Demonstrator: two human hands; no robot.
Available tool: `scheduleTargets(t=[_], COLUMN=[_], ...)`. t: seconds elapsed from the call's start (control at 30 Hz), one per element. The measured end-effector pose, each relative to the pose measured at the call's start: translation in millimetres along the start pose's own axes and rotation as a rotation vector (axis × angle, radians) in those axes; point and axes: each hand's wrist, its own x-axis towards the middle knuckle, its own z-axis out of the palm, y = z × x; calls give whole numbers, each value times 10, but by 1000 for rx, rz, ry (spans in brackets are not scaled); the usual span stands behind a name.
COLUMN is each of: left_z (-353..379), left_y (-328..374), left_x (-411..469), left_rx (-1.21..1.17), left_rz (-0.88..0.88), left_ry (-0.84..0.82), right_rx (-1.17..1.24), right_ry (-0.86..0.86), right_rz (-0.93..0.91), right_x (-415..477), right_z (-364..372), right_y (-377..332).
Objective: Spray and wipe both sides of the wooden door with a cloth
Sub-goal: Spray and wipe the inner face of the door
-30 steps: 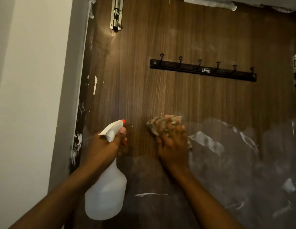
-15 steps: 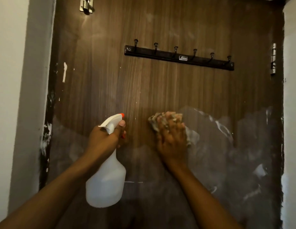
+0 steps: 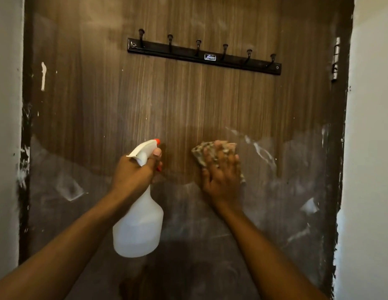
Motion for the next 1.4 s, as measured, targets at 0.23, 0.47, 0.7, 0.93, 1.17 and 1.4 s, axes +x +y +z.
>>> scheduleTargets(t=[0.23, 0.47, 0.7, 0.93, 1.17, 1.4], left_z=[164, 433, 622, 995, 1481, 1882], left_y=[-28, 12, 38, 123, 251, 325], left_x=[75, 49, -116, -136, -306, -329], left_rx=[-6, -78, -81, -37, 2, 20], left_rz=[-11, -17, -44, -1, 41, 67], left_ry=[-34, -125, -115, -66, -34, -12], right_rx=[-14, 0, -78, 17, -18, 2], right_ry=[97, -75, 17, -9, 36, -39], right_rz=[261, -99, 436, 4, 255, 35], right_x=[979, 62, 604, 188, 198, 445], right_z=[-69, -151, -333, -299, -491, -482], right_y=[104, 356, 794, 856, 1691, 1541])
